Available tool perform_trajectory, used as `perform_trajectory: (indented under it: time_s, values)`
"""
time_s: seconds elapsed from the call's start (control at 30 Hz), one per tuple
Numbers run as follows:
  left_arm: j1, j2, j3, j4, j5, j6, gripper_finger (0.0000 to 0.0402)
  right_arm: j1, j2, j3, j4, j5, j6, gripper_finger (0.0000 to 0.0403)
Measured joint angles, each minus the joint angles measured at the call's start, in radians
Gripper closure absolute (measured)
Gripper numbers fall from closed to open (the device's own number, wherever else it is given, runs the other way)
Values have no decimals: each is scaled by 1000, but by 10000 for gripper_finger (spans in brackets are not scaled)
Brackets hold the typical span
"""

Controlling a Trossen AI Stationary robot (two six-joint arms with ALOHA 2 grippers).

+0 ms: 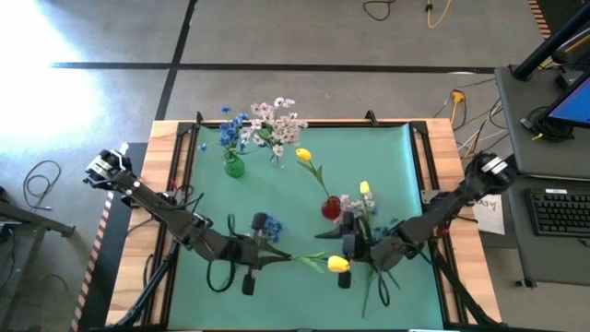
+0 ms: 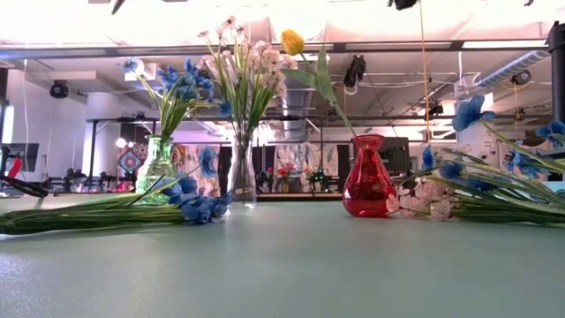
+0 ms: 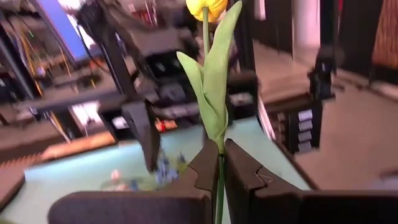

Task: Sort flowers into vase by color
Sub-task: Put the left yellow flower into the red vase

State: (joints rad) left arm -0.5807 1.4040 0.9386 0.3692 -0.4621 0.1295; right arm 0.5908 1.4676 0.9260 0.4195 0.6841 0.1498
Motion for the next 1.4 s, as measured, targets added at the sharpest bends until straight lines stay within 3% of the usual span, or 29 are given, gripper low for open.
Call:
perform_trajectory:
  time_s: [0.2,0.37,0.63,0.87,1.07,1.4]
  values:
    - [10,0,-85,232,-2,49,401,-4,106,0,413,1,-239,158]
    - [15,0,-125,316,-2,53,401,-18,161,0,673,-8,-377,158]
    - [40,61,-149,463,-2,53,401,-72,171,0,709,-183,-351,158]
    - [64,86,-149,477,-2,46,401,-81,171,0,716,-195,-377,165]
    - [69,87,-149,480,-2,45,401,-88,171,1,716,-195,-379,214]
    - [72,87,-149,484,-2,45,401,-94,171,1,716,-195,-379,353]
